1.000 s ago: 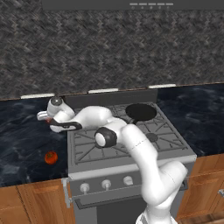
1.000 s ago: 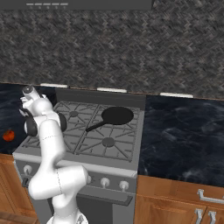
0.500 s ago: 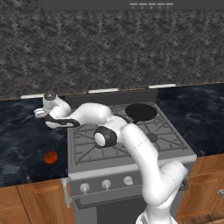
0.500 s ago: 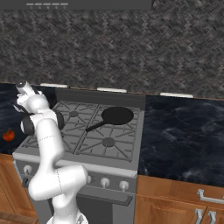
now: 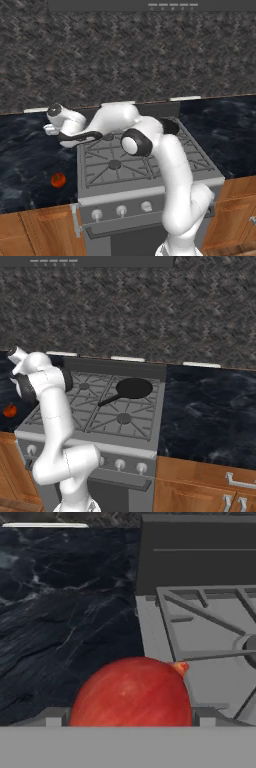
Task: Place the pan on the rear right burner on the stove. Then place the tomato and the onion in the pan and turn on the rear right burner.
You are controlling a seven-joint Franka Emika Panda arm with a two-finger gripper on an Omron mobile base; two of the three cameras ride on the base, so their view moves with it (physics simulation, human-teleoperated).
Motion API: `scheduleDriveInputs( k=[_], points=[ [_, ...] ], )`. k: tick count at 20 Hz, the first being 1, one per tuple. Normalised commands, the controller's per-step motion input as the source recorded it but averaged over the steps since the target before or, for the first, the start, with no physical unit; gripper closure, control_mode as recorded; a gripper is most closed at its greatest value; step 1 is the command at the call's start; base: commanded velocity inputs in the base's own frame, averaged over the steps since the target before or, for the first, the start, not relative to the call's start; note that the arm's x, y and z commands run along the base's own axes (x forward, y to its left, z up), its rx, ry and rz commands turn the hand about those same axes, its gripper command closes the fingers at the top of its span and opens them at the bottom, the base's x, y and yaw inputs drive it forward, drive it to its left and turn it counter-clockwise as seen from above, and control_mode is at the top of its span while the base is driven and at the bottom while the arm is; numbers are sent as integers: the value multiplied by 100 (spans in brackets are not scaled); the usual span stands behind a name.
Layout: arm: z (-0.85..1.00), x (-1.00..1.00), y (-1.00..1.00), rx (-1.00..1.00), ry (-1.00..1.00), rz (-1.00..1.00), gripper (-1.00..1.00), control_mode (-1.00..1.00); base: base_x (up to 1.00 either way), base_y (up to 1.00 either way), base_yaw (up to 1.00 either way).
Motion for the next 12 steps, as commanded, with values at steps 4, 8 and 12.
scheduleDriveInputs(
  k=[4, 8, 12],
  points=[
    [4, -84, -97, 1, -16, -22, 100, -100, 0, 0, 0],
    [51, -59, -84, 10, -25, -19, 100, -100, 0, 0, 0],
    [75, -44, -78, 14, -28, -17, 100, -100, 0, 0, 0]
  ],
)
